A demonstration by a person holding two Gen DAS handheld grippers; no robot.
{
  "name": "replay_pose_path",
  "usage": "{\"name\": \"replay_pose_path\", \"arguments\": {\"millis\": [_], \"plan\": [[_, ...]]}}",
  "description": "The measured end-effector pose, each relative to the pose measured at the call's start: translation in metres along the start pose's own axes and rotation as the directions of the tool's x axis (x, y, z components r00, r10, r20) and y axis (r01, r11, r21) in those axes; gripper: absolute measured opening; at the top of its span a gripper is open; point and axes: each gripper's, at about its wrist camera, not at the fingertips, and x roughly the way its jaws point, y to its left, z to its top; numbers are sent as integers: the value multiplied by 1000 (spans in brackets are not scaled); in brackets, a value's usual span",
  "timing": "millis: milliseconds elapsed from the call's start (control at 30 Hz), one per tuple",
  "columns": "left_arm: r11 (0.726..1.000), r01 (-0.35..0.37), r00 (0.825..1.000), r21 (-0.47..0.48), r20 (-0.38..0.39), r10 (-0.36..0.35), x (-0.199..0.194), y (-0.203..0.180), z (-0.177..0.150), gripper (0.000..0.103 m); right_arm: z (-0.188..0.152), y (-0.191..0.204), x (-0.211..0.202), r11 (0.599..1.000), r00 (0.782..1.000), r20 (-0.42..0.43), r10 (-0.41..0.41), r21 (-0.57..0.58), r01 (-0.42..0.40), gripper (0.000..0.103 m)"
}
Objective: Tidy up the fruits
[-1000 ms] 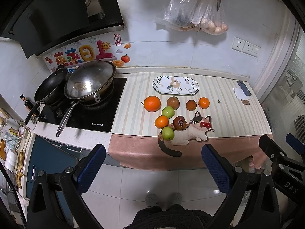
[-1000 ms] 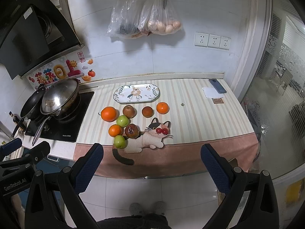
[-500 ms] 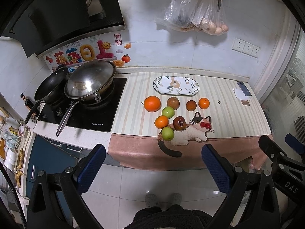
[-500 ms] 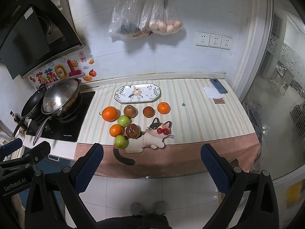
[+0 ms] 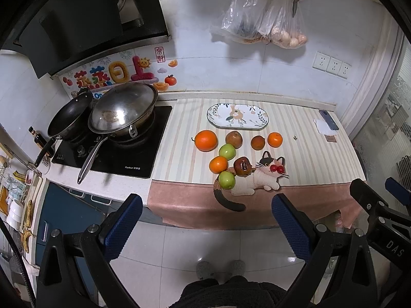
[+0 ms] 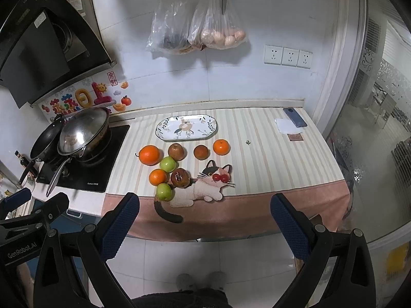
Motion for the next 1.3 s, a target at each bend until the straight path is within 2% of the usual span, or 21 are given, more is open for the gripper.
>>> {"name": "replay_pose_path", "arguments": {"millis": [267,500,700,867,967,1100,1233,1300], "plan": [[1000,1,1000,1,1,-1,0,-1,0,102,-2,1,-3,1000,1000,5,5,13,-5,103],[1000,-16,999,-18,31,17,20,15,9,102,-4,-2,18,993,999,-9,51,104,-50,103],[999,-45,999,-25,-18,44,81,45,26,102,-9,4,74,985,994,-72,78,160,-66,103],[998,-62,987,-25,-152,57,153,58,43,102,-7,9,144,983,982,-165,98,173,-69,103],[997,-68,974,-40,-221,58,191,65,50,102,-3,10,201,979,965,-229,129,184,-87,103],[994,-94,952,-57,-296,73,239,65,62,102,5,15,290,967,925,-322,201,217,-134,103],[991,-114,927,-68,-365,82,283,61,73,102,5,19,384,944,855,-427,293,270,-189,101],[989,-129,907,-68,-412,90,311,56,80,102,3,22,426,937,812,-483,328,279,-212,99]]}}
